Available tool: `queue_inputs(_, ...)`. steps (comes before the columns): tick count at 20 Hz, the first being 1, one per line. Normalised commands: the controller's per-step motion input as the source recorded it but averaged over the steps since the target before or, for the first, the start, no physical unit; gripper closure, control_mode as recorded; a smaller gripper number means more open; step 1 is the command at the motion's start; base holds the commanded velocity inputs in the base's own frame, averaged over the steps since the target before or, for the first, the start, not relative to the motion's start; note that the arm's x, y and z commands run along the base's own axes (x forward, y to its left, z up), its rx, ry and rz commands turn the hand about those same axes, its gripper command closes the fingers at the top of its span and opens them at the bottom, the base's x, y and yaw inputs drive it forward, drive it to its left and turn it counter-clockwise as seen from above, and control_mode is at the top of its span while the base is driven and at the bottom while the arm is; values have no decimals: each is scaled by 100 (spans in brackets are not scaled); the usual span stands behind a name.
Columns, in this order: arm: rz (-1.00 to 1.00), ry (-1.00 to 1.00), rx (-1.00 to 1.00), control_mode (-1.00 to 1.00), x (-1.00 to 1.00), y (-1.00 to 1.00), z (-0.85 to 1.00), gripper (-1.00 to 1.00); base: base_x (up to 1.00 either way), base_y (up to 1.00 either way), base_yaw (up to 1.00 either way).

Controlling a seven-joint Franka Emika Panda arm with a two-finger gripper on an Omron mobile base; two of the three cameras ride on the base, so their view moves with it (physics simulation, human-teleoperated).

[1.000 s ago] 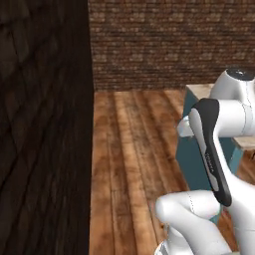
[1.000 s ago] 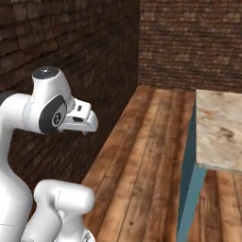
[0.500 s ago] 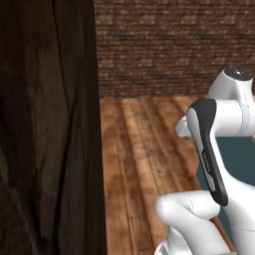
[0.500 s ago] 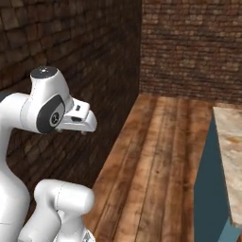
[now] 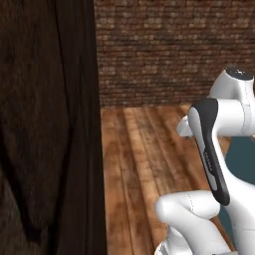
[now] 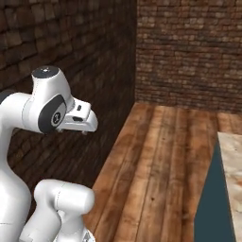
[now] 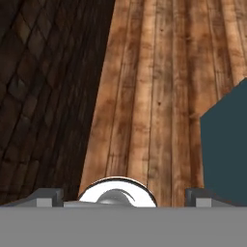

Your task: There is a tray on the dining counter. Grab the cup, mug, and pitcher and place them on the tray. The pitcher may be placed next to the tray if it cannot fit the tray.

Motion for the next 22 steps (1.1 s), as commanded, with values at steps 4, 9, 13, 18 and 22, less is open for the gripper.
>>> queue_inputs(4,0,0,0,100,0,0,0,-100,100,11,0)
queue_inputs(9,0,0,0,100,0,0,0,-100,100,12,0)
queue_inputs(13,0,0,0,100,0,0,0,-100,100,12,-5)
queue_inputs(18,0,0,0,100,0,0,0,-100,96,8,-17)
queue_inputs(22,0,0,0,100,0,0,0,-100,85,7,-49)
